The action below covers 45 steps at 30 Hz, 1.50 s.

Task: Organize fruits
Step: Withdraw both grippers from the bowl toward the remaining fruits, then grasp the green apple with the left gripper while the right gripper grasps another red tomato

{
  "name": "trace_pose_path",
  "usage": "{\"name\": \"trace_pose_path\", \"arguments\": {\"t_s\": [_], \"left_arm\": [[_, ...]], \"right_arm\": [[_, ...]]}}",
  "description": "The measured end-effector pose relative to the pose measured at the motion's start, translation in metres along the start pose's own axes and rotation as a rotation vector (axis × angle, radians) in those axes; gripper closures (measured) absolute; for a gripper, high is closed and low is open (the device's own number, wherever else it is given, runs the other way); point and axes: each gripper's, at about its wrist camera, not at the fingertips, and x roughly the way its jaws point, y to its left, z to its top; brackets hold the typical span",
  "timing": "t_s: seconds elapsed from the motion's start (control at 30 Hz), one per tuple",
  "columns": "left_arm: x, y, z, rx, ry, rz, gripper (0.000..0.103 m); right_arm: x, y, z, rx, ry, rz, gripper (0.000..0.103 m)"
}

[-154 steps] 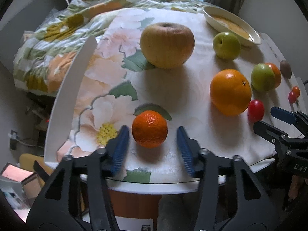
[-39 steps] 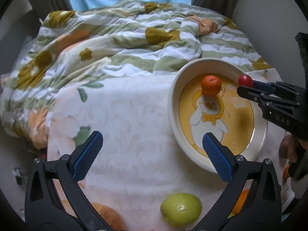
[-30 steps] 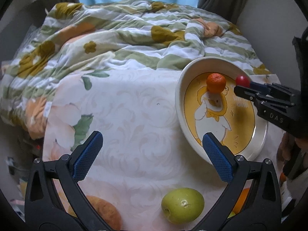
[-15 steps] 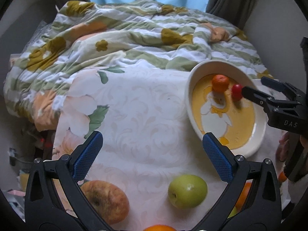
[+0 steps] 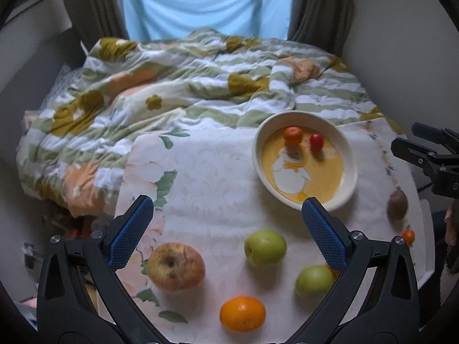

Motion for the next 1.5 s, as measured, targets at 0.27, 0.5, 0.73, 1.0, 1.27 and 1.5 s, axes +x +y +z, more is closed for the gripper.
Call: {"name": "trace_pose_path", "arguments": {"t_s": [0.27, 0.5, 0.73, 1.0, 1.27, 1.5], "left_arm": [[-0.043, -0.008, -0.027, 0.056, -0.069, -0.031, 0.000], [-0.047, -0.017, -0.053, 0.087, -0.055, -0.048, 0.000], [-0.031, -0.034, -0.079, 0.104, -0.027, -0.084, 0.000], [0.000, -0.060, -0.107, 0.141, 0.005, -0.135, 0.000], [0.020, -0.091, -0.127, 0.227, -0.003, -0.129, 0.000], [0.041, -0.113, -0.137, 0.321, 0.046, -0.090, 0.014]], "right_arm": [[-0.063, 0.002, -0.049, 0.099, -0.051, -0.089, 0.008], [-0.083, -0.001, -0.096, 0.171, -0.038, -0.160, 0.008], [-0.079, -0.009, -0.141, 0.199, -0.002, -0.196, 0.008], [-0.059, -0.020, -0.180, 0.231, 0.019, -0.195, 0.008], [-0.039, -0.027, -0.207, 0.224, 0.056, -0.186, 0.009], [-0.023, -0.031, -0.222, 0.232, 0.110, -0.183, 0.009]]}}
